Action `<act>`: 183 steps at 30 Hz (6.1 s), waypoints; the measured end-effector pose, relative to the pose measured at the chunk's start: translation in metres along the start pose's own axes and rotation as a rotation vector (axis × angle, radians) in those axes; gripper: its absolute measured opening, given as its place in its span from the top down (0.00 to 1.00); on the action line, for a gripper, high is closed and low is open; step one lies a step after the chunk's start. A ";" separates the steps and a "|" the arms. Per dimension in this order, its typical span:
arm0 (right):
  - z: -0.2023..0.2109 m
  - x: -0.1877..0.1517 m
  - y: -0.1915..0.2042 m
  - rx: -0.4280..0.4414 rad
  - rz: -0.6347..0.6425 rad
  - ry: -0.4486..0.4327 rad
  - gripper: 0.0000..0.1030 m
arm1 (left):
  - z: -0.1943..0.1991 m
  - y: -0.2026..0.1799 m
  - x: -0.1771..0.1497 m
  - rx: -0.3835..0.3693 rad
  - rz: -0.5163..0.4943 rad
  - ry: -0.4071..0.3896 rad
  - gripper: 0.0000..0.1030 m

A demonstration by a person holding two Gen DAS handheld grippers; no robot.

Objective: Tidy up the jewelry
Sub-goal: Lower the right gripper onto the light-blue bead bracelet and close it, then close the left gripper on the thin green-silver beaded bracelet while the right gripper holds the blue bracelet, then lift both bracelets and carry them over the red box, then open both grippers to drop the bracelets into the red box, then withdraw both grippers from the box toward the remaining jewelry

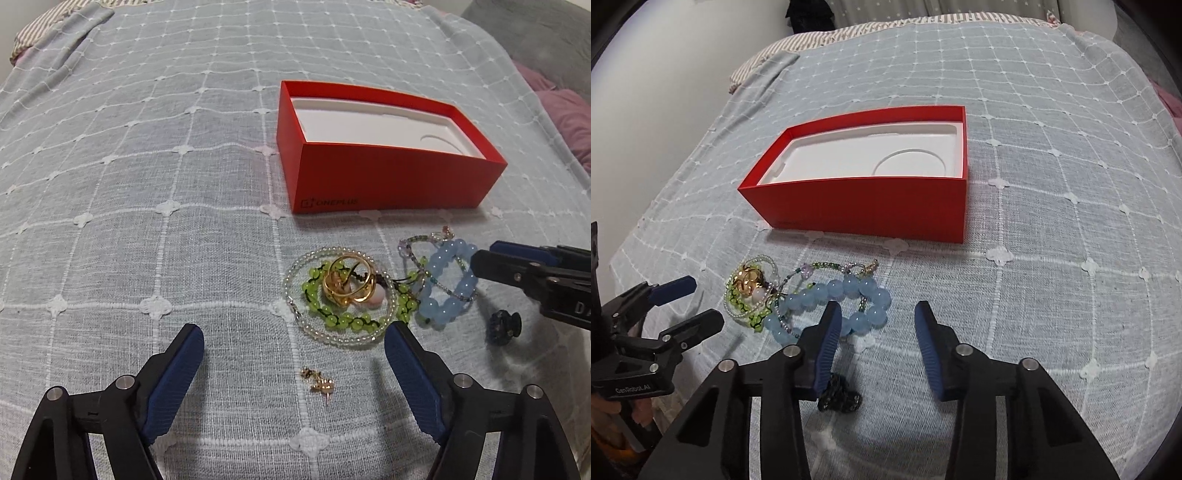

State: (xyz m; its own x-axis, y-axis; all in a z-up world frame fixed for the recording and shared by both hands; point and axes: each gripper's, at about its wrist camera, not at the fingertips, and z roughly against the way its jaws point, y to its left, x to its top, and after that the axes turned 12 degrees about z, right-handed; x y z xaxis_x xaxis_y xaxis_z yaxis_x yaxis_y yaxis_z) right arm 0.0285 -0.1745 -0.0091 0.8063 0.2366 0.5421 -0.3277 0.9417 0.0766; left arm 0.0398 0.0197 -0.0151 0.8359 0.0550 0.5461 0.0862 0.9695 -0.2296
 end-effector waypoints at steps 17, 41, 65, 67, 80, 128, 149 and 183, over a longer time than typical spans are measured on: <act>0.005 0.007 0.010 -0.035 0.069 -0.026 0.88 | 0.002 -0.016 0.000 -0.026 -0.029 -0.004 0.23; 0.096 0.002 0.001 -0.008 0.032 -0.216 0.88 | 0.000 -0.061 -0.008 -0.193 0.001 0.108 0.65; 0.100 -0.026 -0.030 -0.047 0.000 -0.174 0.89 | -0.036 -0.092 -0.011 -0.022 0.044 0.082 1.00; 0.099 -0.025 -0.030 -0.049 -0.002 -0.174 0.88 | -0.034 -0.092 -0.011 -0.030 0.039 0.090 1.00; 0.111 -0.017 -0.018 -0.051 0.015 -0.217 0.88 | 0.001 -0.084 -0.007 -0.094 0.019 0.052 1.00; 0.077 0.089 0.004 -0.050 -0.024 -0.353 0.88 | -0.041 -0.043 0.097 -0.102 0.215 -0.147 1.00; 0.039 0.080 -0.036 -0.167 -0.052 -0.245 0.66 | -0.033 -0.049 0.093 -0.015 0.160 -0.157 0.75; 0.077 -0.036 0.014 -0.175 0.181 -0.049 0.32 | 0.023 0.003 0.002 0.090 -0.016 -0.042 0.06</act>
State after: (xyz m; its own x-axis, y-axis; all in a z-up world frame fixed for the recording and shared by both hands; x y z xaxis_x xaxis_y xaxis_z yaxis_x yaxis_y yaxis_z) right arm -0.0432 -0.1882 0.0370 0.7161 0.3970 0.5741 -0.3709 0.9132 -0.1687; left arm 0.0290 0.0284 0.0037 0.8110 0.0476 0.5831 0.0486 0.9878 -0.1482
